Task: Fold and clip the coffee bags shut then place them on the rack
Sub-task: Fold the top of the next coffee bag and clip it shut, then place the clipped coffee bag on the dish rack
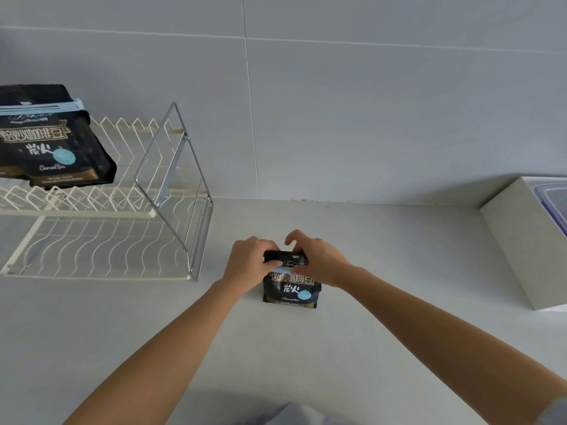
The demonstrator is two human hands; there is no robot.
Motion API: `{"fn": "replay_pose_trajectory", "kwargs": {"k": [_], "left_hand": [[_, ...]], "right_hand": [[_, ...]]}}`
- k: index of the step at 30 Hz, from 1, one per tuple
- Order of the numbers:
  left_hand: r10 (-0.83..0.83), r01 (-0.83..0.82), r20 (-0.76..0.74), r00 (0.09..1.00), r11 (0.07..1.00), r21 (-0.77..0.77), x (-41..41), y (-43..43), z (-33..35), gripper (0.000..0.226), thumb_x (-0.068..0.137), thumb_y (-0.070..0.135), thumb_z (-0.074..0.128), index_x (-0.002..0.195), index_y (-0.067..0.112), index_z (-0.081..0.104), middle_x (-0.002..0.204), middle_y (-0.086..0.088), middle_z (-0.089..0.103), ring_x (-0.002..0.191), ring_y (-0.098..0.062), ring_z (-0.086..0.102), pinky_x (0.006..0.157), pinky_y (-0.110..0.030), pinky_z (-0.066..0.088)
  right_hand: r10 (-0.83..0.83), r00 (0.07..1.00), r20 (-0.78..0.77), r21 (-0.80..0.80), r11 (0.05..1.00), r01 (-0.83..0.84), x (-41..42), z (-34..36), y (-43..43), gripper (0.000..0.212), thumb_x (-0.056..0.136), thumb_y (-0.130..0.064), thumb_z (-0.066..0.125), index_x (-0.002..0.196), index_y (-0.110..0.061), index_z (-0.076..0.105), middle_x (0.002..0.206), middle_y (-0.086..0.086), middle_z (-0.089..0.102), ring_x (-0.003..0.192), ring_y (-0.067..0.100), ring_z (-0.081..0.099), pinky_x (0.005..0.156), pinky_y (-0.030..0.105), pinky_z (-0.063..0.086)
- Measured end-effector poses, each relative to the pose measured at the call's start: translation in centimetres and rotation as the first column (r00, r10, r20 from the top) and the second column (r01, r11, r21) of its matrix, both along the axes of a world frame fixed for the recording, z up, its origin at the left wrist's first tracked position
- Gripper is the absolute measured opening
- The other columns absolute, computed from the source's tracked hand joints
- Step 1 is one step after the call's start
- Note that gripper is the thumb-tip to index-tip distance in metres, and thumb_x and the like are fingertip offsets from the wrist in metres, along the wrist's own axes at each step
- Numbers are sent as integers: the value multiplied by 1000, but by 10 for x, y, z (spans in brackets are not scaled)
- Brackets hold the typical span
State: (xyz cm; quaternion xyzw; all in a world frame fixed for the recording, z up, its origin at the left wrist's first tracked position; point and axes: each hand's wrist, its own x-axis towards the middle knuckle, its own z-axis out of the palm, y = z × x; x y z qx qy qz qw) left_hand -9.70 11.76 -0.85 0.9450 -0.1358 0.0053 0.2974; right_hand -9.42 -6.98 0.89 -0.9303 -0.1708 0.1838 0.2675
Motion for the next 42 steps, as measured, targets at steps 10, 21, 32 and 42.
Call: {"fn": "replay_pose_trajectory", "kwargs": {"k": [10, 21, 32, 42], "left_hand": [[6, -11, 178, 984, 1000, 24, -11, -3, -7, 11, 77, 27, 72, 76, 17, 68, 67, 4, 72, 56, -18, 60, 64, -34, 46], [42, -146, -373, 927, 956, -254, -21, 23, -29, 55, 70, 34, 76, 118, 29, 49, 113, 14, 59, 103, -5, 55, 85, -26, 45], [56, -266, -575, 816, 920, -288, -26, 6, -45, 64, 71, 17, 78, 127, 16, 46, 124, -3, 59, 116, -19, 54, 103, -38, 41], [81, -433, -584, 808, 753, -496, -31, 11, -16, 39, 79, 26, 71, 114, 15, 57, 105, 1, 65, 90, -3, 60, 66, -14, 46]], "right_hand": [[-69, 996, 61, 6, 998, 68, -7, -12, -23, 19, 79, -21, 69, 78, -19, 50, 81, -5, 49, 74, 18, 49, 61, 29, 37], [-200, 946, -256, 136, 961, 240, -24, -40, -54, 68, 66, -29, 82, 124, -23, 47, 122, -4, 55, 106, 15, 51, 86, 28, 45], [-272, 864, -424, 202, 901, 384, -25, -60, -42, 62, 71, -11, 78, 126, -15, 49, 118, 6, 62, 104, 22, 62, 90, 33, 52], [-281, 779, -561, 322, 793, 518, -28, -32, -39, 40, 81, -40, 69, 116, -27, 55, 104, -6, 68, 94, 10, 65, 82, 30, 53]]}}
